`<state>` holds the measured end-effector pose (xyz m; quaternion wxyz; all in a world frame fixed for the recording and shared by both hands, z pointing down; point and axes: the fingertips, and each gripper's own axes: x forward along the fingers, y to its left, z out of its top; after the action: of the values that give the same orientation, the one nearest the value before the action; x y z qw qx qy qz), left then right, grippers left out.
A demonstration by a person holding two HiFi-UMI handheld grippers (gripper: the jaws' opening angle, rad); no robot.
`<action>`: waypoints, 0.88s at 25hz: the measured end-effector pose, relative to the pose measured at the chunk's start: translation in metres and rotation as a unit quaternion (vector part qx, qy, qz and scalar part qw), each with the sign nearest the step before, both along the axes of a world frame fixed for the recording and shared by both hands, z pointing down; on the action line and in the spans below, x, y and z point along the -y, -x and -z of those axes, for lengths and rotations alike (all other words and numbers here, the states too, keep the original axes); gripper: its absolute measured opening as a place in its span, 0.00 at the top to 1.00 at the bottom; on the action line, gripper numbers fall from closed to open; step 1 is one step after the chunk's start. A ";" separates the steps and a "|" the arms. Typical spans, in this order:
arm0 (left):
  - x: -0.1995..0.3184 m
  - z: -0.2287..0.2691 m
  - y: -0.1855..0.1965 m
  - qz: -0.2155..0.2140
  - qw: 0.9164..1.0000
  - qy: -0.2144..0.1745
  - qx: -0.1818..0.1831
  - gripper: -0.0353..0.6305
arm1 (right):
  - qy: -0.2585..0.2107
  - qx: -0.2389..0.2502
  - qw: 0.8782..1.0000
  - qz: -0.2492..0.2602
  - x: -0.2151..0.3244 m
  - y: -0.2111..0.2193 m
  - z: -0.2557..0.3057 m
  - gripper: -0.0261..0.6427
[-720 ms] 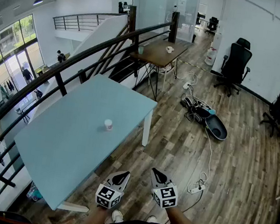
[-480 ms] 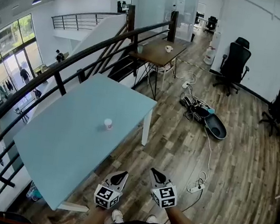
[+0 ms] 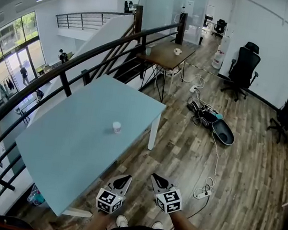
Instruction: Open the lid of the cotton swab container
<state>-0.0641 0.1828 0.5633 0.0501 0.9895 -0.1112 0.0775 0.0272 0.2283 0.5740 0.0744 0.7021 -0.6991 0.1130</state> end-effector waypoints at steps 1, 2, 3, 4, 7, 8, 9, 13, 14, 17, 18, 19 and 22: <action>0.003 0.000 0.003 0.000 1.000 0.000 -0.001 0.93 | 0.003 0.004 1.000 0.006 0.003 0.006 -0.002 0.92; 0.006 -0.001 0.007 0.000 1.000 0.000 -0.003 0.93 | 0.006 0.008 1.000 0.015 0.007 0.012 -0.004 0.92; 0.010 0.000 0.011 0.000 1.000 0.000 -0.004 0.93 | 0.010 0.011 1.000 0.027 0.012 0.020 -0.005 0.92; 0.013 0.000 0.015 -0.001 1.000 -0.002 -0.004 0.93 | 0.013 0.013 0.999 0.039 0.016 0.028 -0.005 0.92; 0.023 0.000 0.028 -0.004 1.000 -0.021 0.005 0.93 | 0.017 0.013 0.998 0.058 0.029 0.049 -0.004 0.92; 0.024 0.000 0.030 -0.006 1.000 -0.025 0.007 0.93 | 0.019 0.014 0.998 0.056 0.032 0.054 -0.004 0.92; 0.025 0.000 0.033 -0.009 1.000 -0.027 0.008 0.93 | 0.020 0.016 0.998 0.053 0.035 0.058 -0.005 0.92; 0.033 0.001 0.047 -0.020 0.999 -0.025 0.006 0.93 | 0.021 0.033 0.999 0.036 0.043 0.073 -0.007 0.92; 0.036 0.001 0.050 -0.022 0.999 -0.024 0.007 0.93 | 0.021 0.038 0.999 0.031 0.044 0.074 -0.008 0.92; 0.042 -0.002 0.057 -0.024 1.000 -0.018 0.006 0.93 | 0.029 0.044 0.998 0.024 0.043 0.078 -0.014 0.92; 0.045 -0.004 0.058 -0.024 1.000 -0.015 0.005 0.93 | 0.031 0.042 0.998 0.023 0.043 0.077 -0.015 0.92; 0.049 -0.005 0.059 -0.023 1.000 -0.012 0.005 0.93 | 0.034 0.040 0.998 0.023 0.044 0.076 -0.017 0.92; 0.060 -0.007 0.055 -0.020 1.000 -0.004 0.008 0.93 | 0.037 0.043 0.998 0.018 0.050 0.065 -0.015 0.92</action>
<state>-0.1191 0.1228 0.5703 0.0433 0.9911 -0.0921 0.0860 -0.0382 0.1780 0.5890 0.0723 0.6808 -0.7094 0.1673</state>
